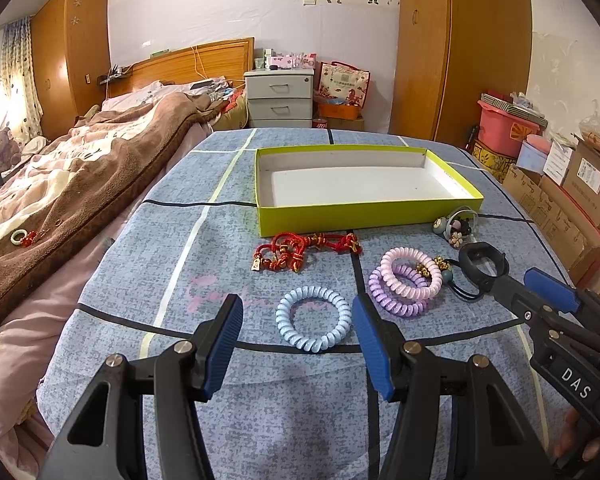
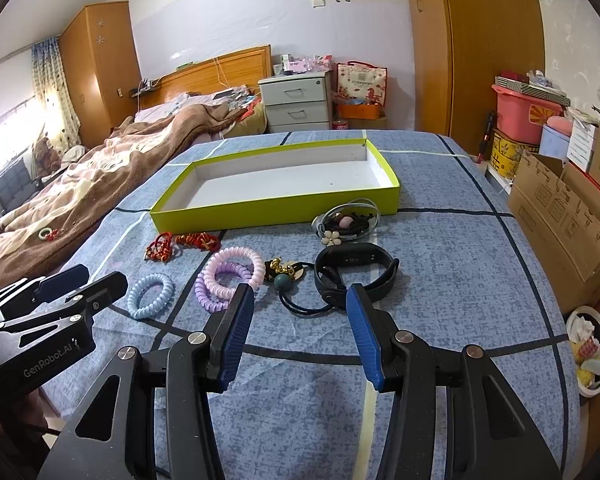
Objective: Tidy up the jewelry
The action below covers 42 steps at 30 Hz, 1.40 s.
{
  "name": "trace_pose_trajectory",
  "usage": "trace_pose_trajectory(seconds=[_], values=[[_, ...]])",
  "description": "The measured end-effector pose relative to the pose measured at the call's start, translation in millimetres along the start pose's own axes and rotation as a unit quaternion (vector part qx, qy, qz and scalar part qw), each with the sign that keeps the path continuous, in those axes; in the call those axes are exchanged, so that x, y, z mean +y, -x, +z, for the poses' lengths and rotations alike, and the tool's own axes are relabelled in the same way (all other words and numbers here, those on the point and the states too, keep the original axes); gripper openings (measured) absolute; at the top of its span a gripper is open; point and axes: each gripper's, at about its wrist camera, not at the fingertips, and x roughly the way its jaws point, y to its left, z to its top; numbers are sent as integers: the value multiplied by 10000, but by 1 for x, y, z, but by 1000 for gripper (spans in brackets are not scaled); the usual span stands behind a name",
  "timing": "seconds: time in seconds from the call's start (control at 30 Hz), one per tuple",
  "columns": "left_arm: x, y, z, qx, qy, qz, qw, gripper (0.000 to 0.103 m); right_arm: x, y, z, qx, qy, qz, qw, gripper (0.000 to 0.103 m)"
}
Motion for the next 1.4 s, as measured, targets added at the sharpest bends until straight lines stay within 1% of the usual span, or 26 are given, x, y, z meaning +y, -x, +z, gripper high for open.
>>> trace_pose_trajectory(seconds=[0.23,0.27,1.4], values=[[1,-3,3,2,2,27,10000,59,0,1,0,-15,-4,5,10000,49],[-2,1,-4,-23,9,19,10000,59,0,1,0,-19,-3,6,10000,49],[1,2,-5,-21,29,72,10000,59,0,3,0,-22,0,-6,10000,49]])
